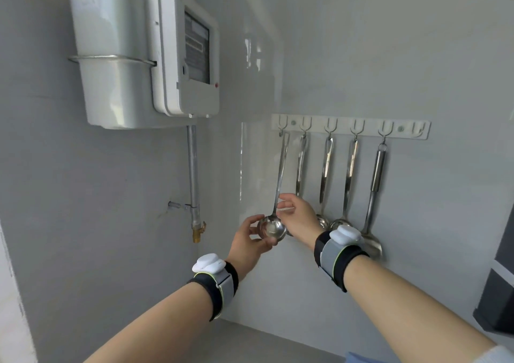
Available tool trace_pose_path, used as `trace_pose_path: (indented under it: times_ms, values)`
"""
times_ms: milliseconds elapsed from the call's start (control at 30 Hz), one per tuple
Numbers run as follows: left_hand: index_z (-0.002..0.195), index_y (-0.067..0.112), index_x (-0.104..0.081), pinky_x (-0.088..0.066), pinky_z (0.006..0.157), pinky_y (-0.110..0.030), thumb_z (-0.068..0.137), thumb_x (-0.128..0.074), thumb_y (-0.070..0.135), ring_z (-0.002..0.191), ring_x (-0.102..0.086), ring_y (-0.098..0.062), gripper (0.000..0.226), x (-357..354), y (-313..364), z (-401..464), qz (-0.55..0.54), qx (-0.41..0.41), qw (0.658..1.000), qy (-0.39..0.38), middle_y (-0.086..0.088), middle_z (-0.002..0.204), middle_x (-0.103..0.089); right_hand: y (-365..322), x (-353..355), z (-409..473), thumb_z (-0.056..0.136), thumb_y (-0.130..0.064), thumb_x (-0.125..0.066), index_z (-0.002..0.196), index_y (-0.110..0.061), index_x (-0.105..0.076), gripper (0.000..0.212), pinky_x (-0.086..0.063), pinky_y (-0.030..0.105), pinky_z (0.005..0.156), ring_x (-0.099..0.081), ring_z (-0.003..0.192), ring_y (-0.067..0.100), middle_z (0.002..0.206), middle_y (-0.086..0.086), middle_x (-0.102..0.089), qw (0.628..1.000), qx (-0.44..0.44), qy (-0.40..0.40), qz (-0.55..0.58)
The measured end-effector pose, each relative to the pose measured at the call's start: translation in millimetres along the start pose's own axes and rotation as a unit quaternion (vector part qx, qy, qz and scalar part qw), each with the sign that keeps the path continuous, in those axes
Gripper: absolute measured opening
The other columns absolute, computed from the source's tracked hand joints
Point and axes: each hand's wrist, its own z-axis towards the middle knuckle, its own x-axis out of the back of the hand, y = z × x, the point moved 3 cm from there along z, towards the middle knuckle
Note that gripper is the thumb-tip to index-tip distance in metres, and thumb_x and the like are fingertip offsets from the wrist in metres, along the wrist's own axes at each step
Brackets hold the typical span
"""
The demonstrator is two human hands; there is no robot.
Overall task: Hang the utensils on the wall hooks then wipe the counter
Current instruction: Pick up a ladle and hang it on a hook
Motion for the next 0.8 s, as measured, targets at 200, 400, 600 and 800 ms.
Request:
trace_pose_path:
  times_ms: [200,400,600,800]
  values:
    - [0.133,0.019,-0.058,-0.063,0.085,-0.043,0.077,-0.082,-0.003,0.096,-0.072,-0.034,0.064,-1.7,16.6,16.9,-0.027,-0.019,0.999,0.0,-0.015,0.114,-0.064,-8.1,6.4,19.1,0.092,-0.006,-0.06,0.132,-0.019,-0.056,0.042,-0.054,0.027,0.085,-0.066,0.101,0.016,0.111,0.0,-0.067,1.0,0.025,0.006,-0.002]
    - [0.133,0.017,-0.057,-0.063,0.078,-0.033,0.079,-0.079,-0.007,0.089,-0.075,-0.036,0.063,-0.3,12.5,18.6,-0.046,-0.019,0.999,0.004,-0.019,0.115,-0.064,-9.7,2.3,22.8,0.092,-0.005,-0.058,0.133,-0.02,-0.056,0.044,-0.049,0.016,0.075,-0.064,0.096,0.013,0.112,0.0,-0.066,0.999,0.038,-0.005,-0.016]
    - [0.133,0.018,-0.058,-0.063,0.078,-0.033,0.079,-0.08,-0.007,0.093,-0.075,-0.042,0.063,3.0,7.4,20.3,-0.051,-0.012,0.999,0.002,-0.02,0.115,-0.063,-9.8,-3.0,23.8,0.092,-0.006,-0.058,0.134,-0.021,-0.055,0.045,-0.046,0.014,0.07,-0.062,0.09,0.009,0.113,-0.001,-0.065,0.999,0.041,-0.008,-0.032]
    - [0.132,0.019,-0.059,-0.063,0.08,-0.035,0.079,-0.079,-0.008,0.092,-0.075,-0.042,0.063,4.0,2.4,24.8,-0.063,-0.005,0.998,0.001,-0.016,0.111,-0.065,-7.0,-6.0,26.1,0.092,-0.005,-0.058,0.136,-0.019,-0.053,0.047,-0.049,0.019,0.077,-0.062,0.093,0.012,0.113,0.0,-0.064,0.999,0.039,-0.01,-0.036]
